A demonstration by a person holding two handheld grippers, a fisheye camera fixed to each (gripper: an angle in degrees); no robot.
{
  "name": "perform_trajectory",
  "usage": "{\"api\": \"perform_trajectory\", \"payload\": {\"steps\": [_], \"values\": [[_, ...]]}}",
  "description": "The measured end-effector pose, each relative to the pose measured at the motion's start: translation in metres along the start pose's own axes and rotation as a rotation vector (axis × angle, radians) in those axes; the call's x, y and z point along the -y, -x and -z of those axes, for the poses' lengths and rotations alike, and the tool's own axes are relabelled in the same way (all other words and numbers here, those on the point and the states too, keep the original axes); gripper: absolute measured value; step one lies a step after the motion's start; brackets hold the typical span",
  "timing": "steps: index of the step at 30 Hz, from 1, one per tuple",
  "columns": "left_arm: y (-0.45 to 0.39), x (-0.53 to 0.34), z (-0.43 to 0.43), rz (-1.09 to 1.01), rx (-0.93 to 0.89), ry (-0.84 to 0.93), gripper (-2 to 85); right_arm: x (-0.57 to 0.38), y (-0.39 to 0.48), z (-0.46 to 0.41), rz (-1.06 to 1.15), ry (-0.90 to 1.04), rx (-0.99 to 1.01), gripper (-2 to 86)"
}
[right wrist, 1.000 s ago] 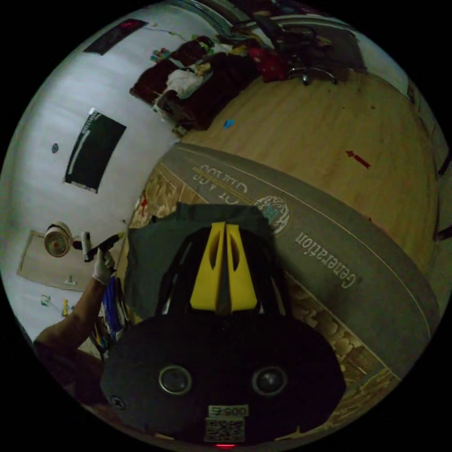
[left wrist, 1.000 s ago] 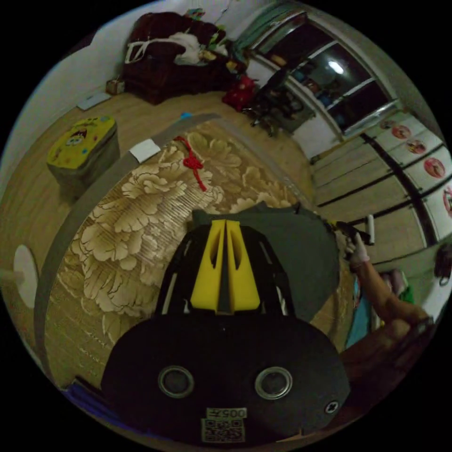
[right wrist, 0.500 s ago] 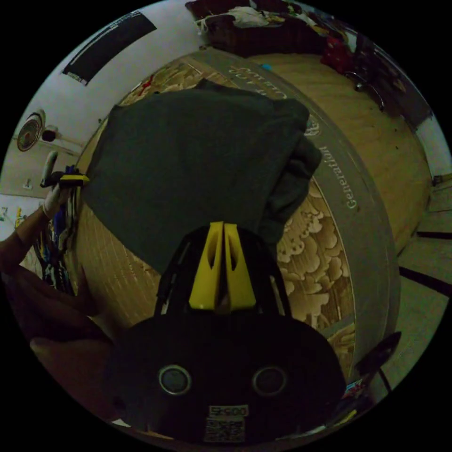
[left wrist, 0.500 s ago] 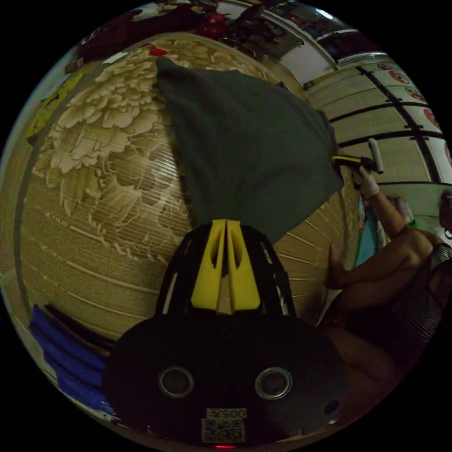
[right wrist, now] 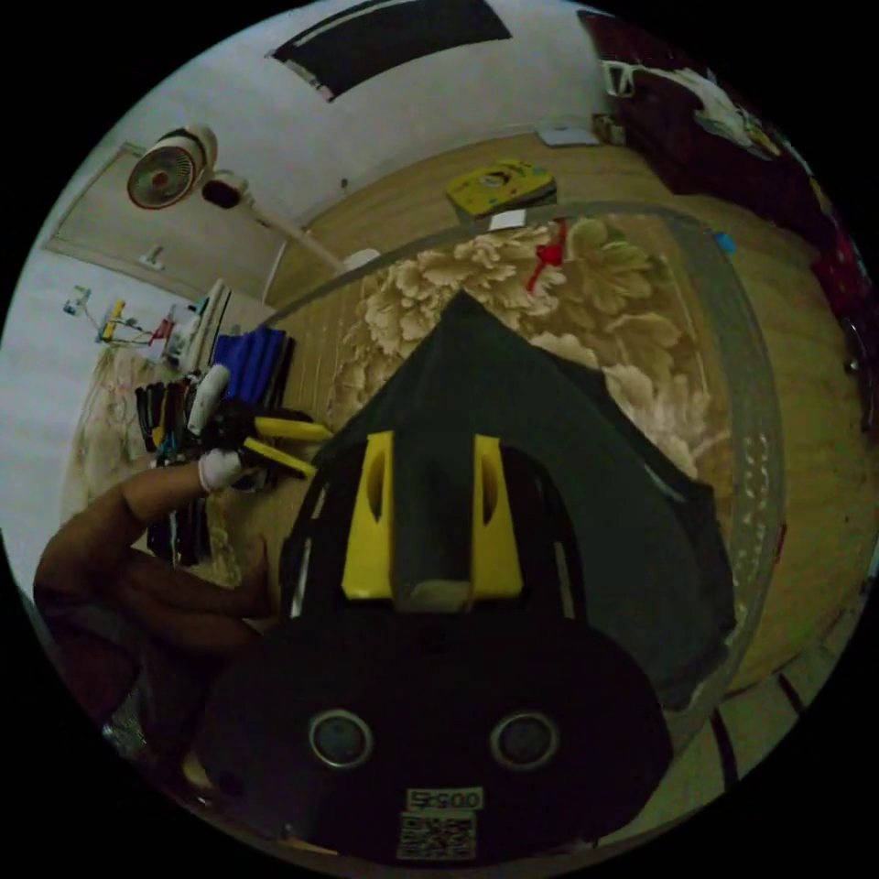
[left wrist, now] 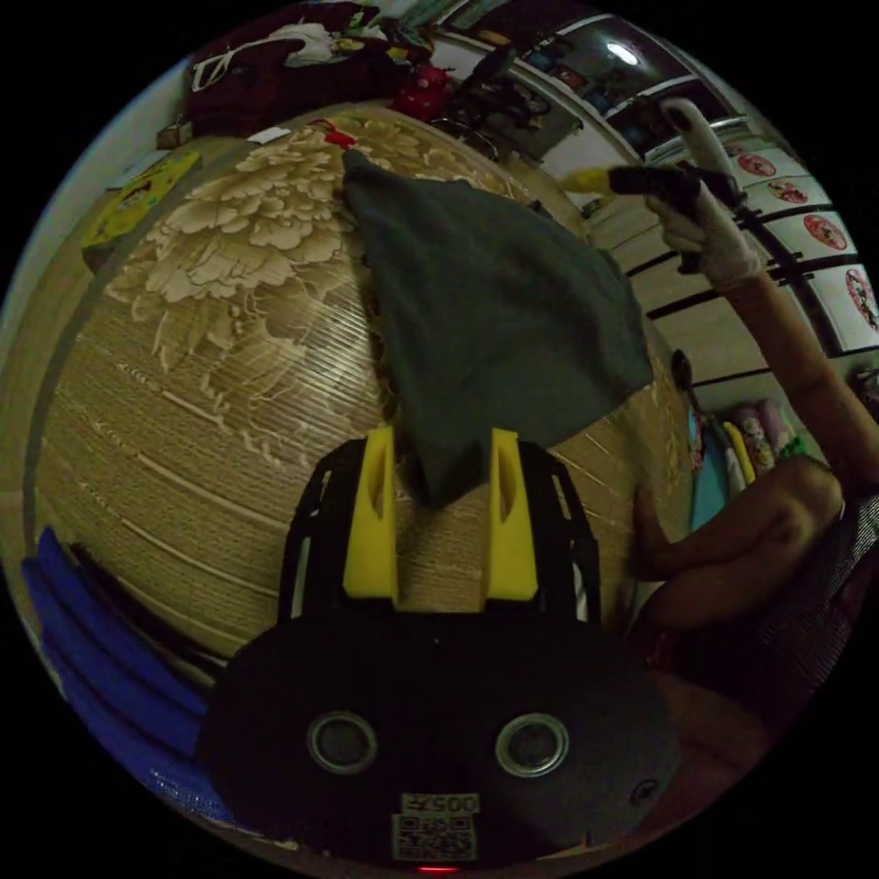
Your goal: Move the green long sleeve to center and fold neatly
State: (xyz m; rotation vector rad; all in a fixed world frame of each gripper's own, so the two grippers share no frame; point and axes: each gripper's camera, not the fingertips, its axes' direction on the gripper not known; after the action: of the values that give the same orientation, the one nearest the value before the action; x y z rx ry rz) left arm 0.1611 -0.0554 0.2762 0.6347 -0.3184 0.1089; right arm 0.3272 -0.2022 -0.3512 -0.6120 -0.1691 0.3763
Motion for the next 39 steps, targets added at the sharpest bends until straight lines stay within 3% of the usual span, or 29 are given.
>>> {"api": "perform_trajectory", "payload": {"steps": [9,11,15,18,26,34,39], "values": [[-0.012,-0.004,-0.068,0.101,-0.239,-0.041,8.0,0.101,0.033,-0.124,-0.217,0.264,-0.330,14.0],[-0.019,-0.004,-0.077,0.099,-0.244,-0.048,7.3,0.102,0.046,-0.136,-0.152,0.273,-0.547,10.0],[-0.034,-0.006,-0.095,0.098,-0.303,-0.072,5.8,0.094,0.044,-0.132,-0.097,0.255,-0.633,4.0],[-0.054,-0.008,-0.092,0.058,-0.305,-0.099,5.4,0.078,0.025,-0.107,-0.088,0.171,-0.480,0.8],[-0.135,-0.005,-0.062,-0.100,-0.043,0.055,5.3,-0.005,-0.056,0.015,-0.094,-0.216,0.295,0.3],[-0.275,0.053,-0.099,-0.313,0.020,0.133,5.4,-0.121,-0.169,0.117,-0.056,-0.386,0.497,2.1],[-0.352,0.096,-0.215,-0.347,-0.124,0.181,6.0,-0.222,-0.260,0.140,-0.147,-0.452,0.456,1.2]]}}
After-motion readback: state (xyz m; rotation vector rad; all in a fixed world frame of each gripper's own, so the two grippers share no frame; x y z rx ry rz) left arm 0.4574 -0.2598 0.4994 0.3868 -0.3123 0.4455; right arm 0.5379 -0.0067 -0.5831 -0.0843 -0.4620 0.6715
